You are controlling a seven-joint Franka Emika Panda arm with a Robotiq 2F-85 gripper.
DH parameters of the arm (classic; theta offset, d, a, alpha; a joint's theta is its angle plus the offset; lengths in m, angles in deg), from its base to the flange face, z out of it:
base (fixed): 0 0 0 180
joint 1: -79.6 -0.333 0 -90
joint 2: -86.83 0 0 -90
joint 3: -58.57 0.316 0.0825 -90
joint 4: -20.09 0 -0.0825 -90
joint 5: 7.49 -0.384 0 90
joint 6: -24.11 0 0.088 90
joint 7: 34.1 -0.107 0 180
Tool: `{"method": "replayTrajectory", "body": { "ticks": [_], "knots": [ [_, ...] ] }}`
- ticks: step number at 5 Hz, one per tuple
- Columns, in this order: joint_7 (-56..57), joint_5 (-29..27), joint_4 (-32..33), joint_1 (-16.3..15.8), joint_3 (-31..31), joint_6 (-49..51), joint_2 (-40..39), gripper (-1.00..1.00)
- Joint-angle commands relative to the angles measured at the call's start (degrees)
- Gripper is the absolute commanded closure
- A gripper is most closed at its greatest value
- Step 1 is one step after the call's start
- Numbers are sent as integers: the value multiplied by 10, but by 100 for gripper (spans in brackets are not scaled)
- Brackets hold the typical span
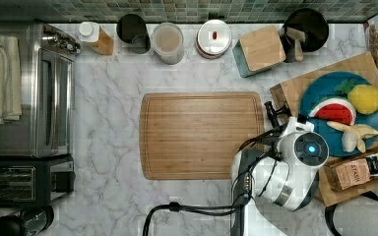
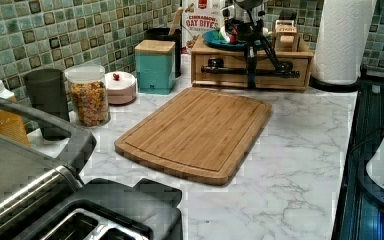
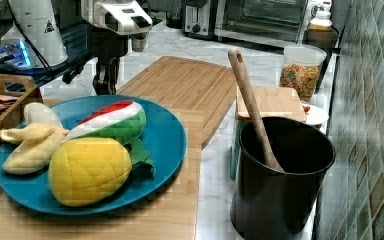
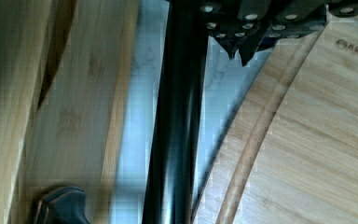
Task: Close the drawer.
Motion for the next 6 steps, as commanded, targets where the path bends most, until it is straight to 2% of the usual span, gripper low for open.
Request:
{"method": "replayTrajectory", "body": {
  "ticks": [1, 4, 6],
  "knots": [
    [74, -19, -136, 52, -56, -75, 0, 100],
    [74, -18, -136, 54, -54, -75, 0, 100],
    [77, -23, -137, 43, -65, -75, -1, 100]
  ]
}}
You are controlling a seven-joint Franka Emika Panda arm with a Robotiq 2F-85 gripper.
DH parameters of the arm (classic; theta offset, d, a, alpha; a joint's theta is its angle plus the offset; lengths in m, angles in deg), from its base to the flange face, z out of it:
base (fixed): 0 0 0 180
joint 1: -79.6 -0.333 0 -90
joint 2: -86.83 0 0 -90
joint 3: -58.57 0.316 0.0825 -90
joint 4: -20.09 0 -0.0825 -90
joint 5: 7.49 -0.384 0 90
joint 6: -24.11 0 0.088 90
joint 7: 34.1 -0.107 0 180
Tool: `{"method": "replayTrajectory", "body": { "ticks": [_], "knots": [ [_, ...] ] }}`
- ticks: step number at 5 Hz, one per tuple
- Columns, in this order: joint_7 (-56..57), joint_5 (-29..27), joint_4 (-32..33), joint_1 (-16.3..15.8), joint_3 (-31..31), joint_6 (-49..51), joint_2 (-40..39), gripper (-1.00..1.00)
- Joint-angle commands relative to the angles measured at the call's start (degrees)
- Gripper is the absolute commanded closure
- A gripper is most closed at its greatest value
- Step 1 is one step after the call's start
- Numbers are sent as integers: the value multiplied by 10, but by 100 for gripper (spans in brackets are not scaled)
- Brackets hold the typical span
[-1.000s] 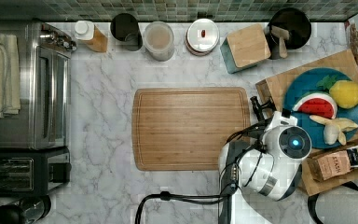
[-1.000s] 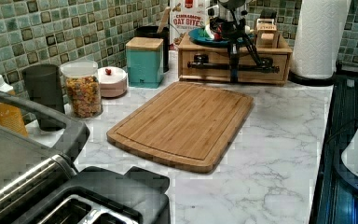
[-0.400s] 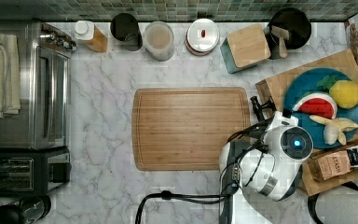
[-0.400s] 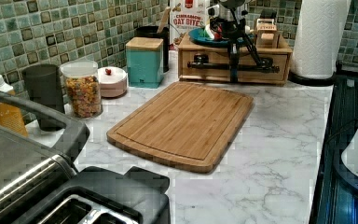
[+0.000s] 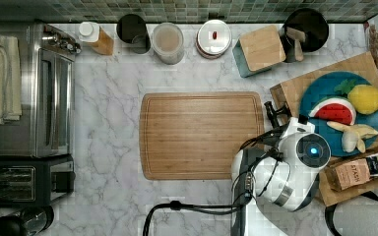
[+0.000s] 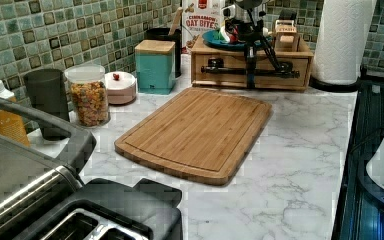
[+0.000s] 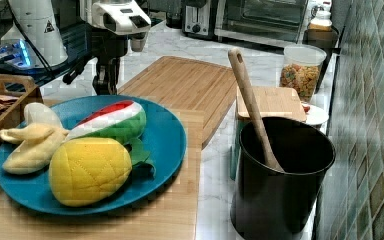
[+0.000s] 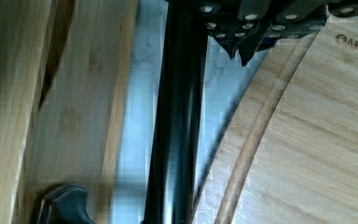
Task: Close the drawer.
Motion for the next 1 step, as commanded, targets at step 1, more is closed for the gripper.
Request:
{"method": "replayTrajectory", "body": {
  "ticks": [1],
  "knots": [
    [62, 3, -137, 57, -49, -72, 2, 100]
  ]
}}
